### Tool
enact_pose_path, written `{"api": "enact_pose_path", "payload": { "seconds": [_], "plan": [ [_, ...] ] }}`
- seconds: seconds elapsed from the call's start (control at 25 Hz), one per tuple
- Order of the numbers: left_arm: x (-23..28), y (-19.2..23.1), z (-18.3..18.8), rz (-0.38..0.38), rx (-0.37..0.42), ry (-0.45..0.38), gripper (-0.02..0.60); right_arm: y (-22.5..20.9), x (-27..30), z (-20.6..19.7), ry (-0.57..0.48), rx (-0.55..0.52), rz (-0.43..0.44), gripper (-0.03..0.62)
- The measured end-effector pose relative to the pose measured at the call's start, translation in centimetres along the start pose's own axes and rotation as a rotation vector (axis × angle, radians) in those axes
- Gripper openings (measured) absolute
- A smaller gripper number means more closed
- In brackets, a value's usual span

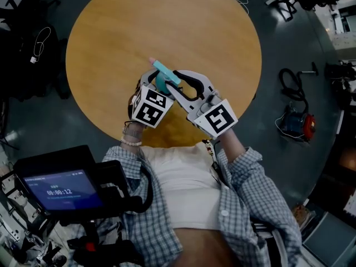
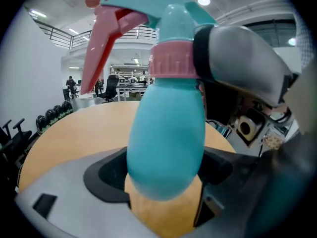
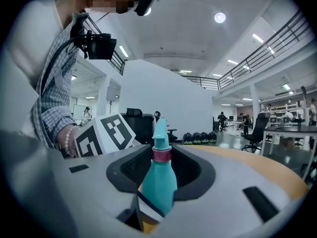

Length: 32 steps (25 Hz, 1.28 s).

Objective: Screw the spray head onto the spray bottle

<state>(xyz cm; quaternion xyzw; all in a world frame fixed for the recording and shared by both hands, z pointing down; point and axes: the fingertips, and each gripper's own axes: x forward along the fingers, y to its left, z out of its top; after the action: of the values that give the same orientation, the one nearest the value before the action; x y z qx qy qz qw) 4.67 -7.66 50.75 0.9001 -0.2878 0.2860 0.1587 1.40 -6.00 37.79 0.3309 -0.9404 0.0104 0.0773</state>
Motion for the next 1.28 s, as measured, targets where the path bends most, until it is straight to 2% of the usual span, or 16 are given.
{"api": "enact_pose_path", "payload": {
  "seconds": [0.16,0.36,0.44,0.48,0.68,0.88,1.0,1.08,1.12,1.28],
  "plan": [
    [0.0,0.0,0.0,0.015,0.014,0.012,0.416,-0.7,-0.3,-0.2,0.020,-0.013,-0.059,0.117],
    [0.1,0.2,0.9,0.065,0.001,-0.016,0.416,-2.2,-0.8,0.0,0.008,0.014,-0.250,0.117],
    [0.1,0.2,1.0,0.074,0.014,-0.021,0.416,-2.7,-1.0,0.0,-0.014,0.040,-0.293,0.117],
    [0.1,0.1,0.9,0.070,0.022,-0.022,0.416,-2.6,-1.0,-0.1,-0.017,0.056,-0.277,0.117],
    [-0.1,0.4,0.6,0.030,0.064,-0.051,0.414,-1.0,-0.9,-0.6,0.052,0.042,-0.082,0.129],
    [-0.8,0.9,1.0,0.029,0.108,-0.108,0.413,-1.0,-1.5,-0.1,0.055,0.021,0.029,0.129],
    [-1.3,0.8,1.5,0.013,0.117,-0.156,0.413,-2.3,-2.0,1.2,0.002,0.009,0.028,0.124],
    [-1.6,0.5,1.8,0.005,0.143,-0.180,0.413,-3.5,-1.8,2.0,-0.008,0.007,-0.002,0.064],
    [-1.7,0.4,1.9,0.004,0.160,-0.184,0.413,-3.9,-1.6,2.3,-0.009,0.004,-0.003,0.061],
    [-1.7,0.2,1.8,0.014,0.211,-0.170,0.413,-3.5,-0.7,3.0,0.001,-0.015,0.061,0.061]
  ]
}}
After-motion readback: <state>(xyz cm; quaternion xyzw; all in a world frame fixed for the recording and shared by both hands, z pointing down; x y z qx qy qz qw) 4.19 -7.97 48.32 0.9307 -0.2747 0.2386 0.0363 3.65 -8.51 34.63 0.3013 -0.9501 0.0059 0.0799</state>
